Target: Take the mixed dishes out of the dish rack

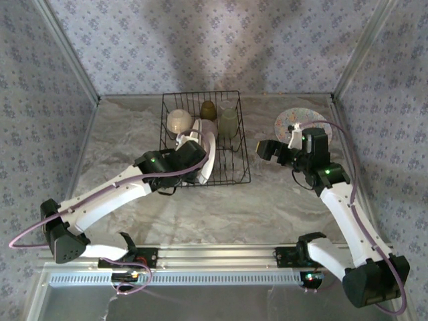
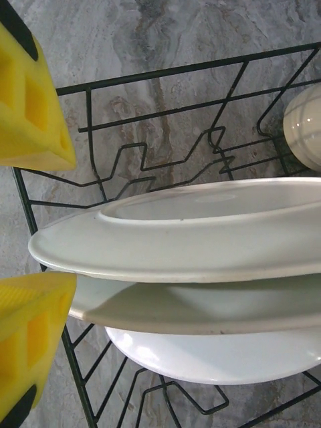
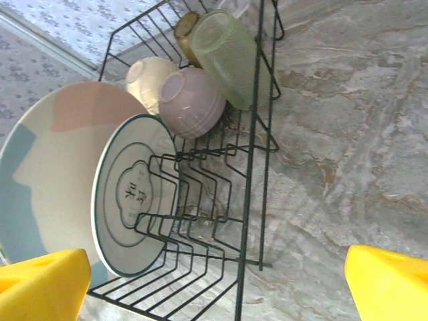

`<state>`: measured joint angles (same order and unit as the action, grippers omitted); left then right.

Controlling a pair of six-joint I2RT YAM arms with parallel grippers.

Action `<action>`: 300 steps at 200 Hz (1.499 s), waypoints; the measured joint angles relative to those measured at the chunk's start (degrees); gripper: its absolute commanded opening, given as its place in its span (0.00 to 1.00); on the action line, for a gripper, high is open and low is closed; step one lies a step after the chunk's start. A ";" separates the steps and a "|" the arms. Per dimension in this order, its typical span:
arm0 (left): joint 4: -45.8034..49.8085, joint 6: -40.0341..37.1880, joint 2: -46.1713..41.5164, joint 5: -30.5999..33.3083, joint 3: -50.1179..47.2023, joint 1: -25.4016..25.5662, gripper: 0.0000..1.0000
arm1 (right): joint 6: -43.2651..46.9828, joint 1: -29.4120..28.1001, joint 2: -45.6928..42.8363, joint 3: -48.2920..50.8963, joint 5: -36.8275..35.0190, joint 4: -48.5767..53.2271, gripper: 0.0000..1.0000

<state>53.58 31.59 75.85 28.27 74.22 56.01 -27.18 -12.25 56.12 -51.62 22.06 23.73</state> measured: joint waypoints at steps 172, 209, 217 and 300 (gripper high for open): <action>-2.82 0.00 -0.26 -2.19 -0.55 -0.79 0.44 | -0.66 -0.04 -0.15 2.10 3.93 -1.66 1.00; -3.56 -0.28 -0.26 -3.41 -1.57 -2.73 0.44 | -0.79 -0.04 -0.15 2.12 3.96 -1.68 1.00; -3.76 -0.48 -0.26 -3.58 -1.92 -3.17 0.43 | -0.85 -0.04 -0.15 2.19 3.96 -1.68 1.00; -6.43 -2.99 0.48 -6.73 -3.23 -6.99 0.33 | -1.49 -2.82 -0.15 3.17 4.96 -3.74 1.00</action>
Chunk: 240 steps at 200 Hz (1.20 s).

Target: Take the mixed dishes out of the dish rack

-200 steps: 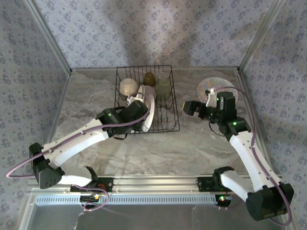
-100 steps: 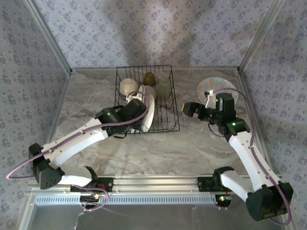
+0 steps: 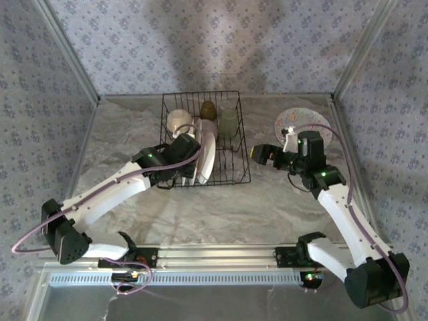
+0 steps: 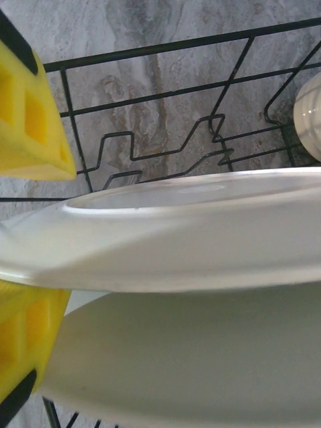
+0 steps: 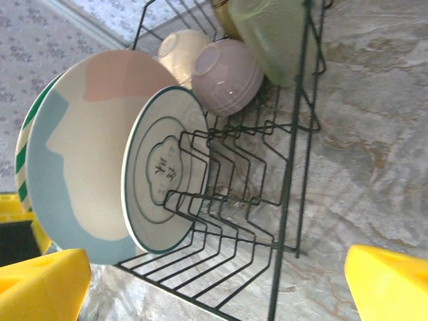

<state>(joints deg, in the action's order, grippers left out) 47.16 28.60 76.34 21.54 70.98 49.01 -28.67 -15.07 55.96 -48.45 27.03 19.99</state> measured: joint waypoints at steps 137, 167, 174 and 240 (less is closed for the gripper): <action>1.62 1.42 3.67 4.00 2.49 -2.62 0.00 | 0.00 -10.97 0.15 2.36 0.63 -6.49 1.00; 4.63 2.58 3.67 5.35 5.22 -1.66 0.00 | 0.02 -10.97 0.55 2.36 0.26 -6.56 1.00; 5.53 2.58 3.67 5.79 6.16 -1.22 0.00 | 0.04 -10.97 0.68 2.36 0.20 -6.56 1.00; 14.47 2.75 3.34 9.20 13.97 1.68 0.00 | 0.48 -10.95 1.42 2.34 -0.87 -6.54 1.00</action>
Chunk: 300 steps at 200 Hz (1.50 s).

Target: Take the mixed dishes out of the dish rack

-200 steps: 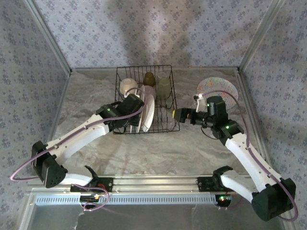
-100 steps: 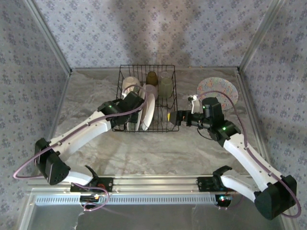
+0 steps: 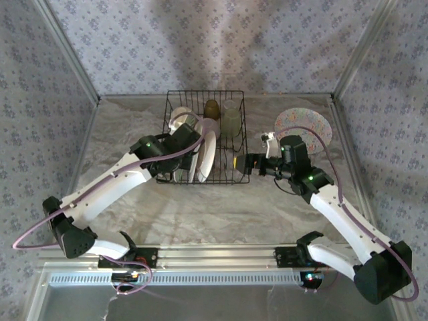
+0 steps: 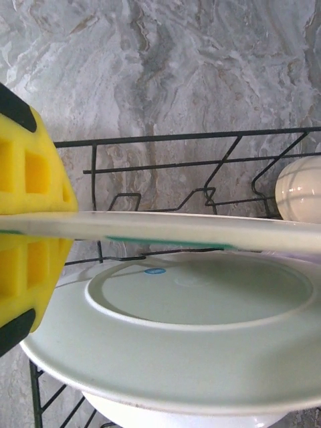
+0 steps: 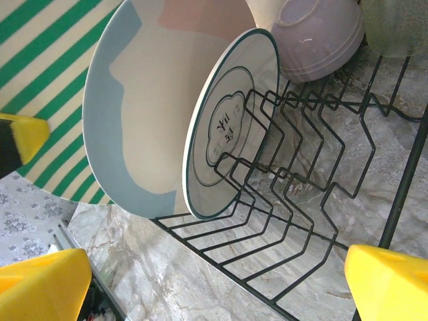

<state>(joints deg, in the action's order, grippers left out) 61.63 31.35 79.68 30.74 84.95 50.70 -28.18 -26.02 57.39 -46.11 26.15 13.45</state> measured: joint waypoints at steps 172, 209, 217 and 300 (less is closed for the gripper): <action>4.59 -4.15 -14.19 -5.35 13.11 -7.19 0.00 | 2.60 5.79 1.11 -3.15 0.59 1.75 1.00; 0.24 -4.09 -14.64 -20.20 13.70 -16.13 0.00 | 2.58 8.74 0.07 -3.19 2.43 1.75 1.00; -0.68 -3.78 -14.23 -23.45 13.70 -17.55 0.00 | 2.58 9.31 -0.37 -3.19 2.73 1.75 1.00; -20.57 7.50 -3.61 -61.79 13.27 -29.38 0.00 | -2.29 15.04 -3.85 -3.08 6.69 -4.11 1.00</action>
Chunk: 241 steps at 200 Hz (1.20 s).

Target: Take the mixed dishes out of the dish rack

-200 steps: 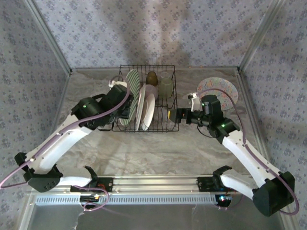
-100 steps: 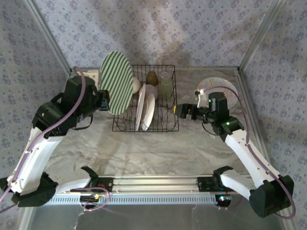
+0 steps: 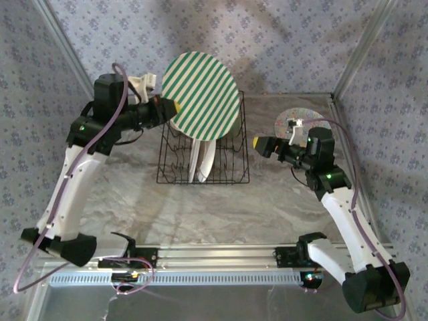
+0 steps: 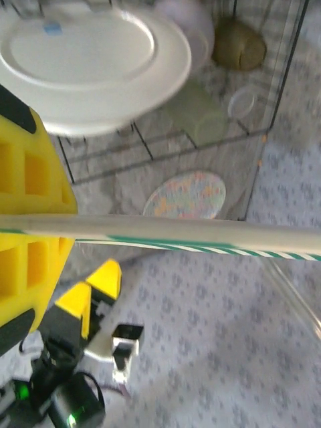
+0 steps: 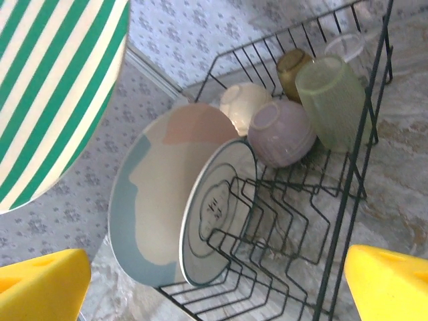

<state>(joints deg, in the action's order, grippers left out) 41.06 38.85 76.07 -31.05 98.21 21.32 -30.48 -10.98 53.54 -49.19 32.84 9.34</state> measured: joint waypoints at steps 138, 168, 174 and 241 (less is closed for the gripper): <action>-28.37 20.83 5.05 -17.20 -14.75 -0.35 0.00 | -15.76 -0.81 9.97 -3.74 0.94 -22.97 0.87; -29.68 21.73 5.03 -17.40 -16.20 -0.35 0.00 | -18.21 -1.81 11.78 -5.27 0.79 -25.94 0.77; -29.68 21.75 5.03 -17.38 -16.26 -0.35 0.00 | -18.71 -1.97 12.04 -5.60 0.76 -26.34 0.75; -30.71 21.68 4.98 -17.84 -16.33 -0.72 0.00 | -20.59 -3.19 12.72 -6.47 -1.09 -27.36 0.53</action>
<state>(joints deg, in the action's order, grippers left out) 10.35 60.53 81.06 -48.88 81.89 20.60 -51.07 -14.17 66.26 -55.66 31.75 -18.02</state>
